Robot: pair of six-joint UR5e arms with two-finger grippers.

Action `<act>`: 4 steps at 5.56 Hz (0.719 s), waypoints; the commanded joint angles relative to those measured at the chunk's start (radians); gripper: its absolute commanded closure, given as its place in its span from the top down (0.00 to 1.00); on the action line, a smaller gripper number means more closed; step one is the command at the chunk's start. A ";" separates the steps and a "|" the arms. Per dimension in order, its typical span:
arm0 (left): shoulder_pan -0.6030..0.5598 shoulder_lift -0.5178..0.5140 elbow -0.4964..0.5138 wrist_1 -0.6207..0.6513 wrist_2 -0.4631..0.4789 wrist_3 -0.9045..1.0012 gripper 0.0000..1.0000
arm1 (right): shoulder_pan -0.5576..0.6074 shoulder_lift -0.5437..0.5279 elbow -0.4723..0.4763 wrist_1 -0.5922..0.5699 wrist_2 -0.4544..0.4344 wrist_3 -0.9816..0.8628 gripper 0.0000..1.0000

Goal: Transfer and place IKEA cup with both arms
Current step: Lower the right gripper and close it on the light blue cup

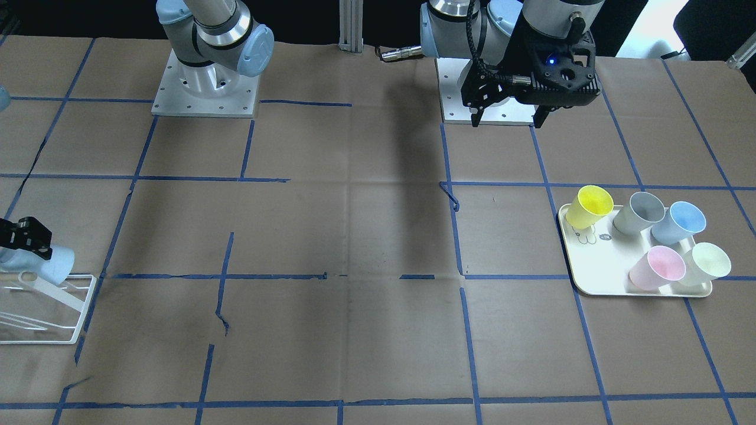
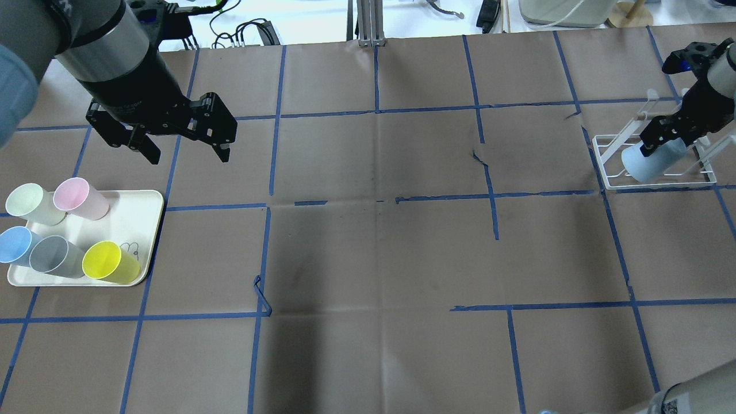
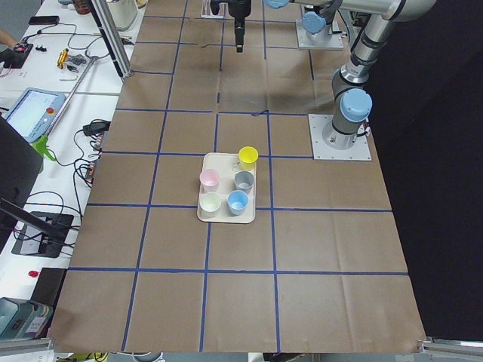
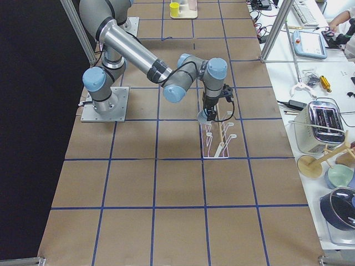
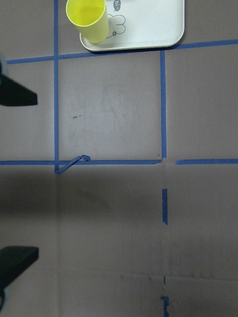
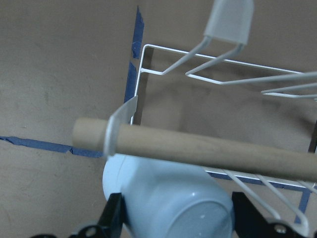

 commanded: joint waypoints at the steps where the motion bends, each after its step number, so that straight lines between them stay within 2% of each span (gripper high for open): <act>1: 0.000 0.000 0.000 0.000 -0.002 0.000 0.99 | 0.000 -0.011 -0.013 0.005 -0.001 0.002 0.44; 4: 0.000 0.000 0.000 0.000 0.000 0.000 0.99 | 0.003 -0.045 -0.013 0.012 -0.002 0.002 0.36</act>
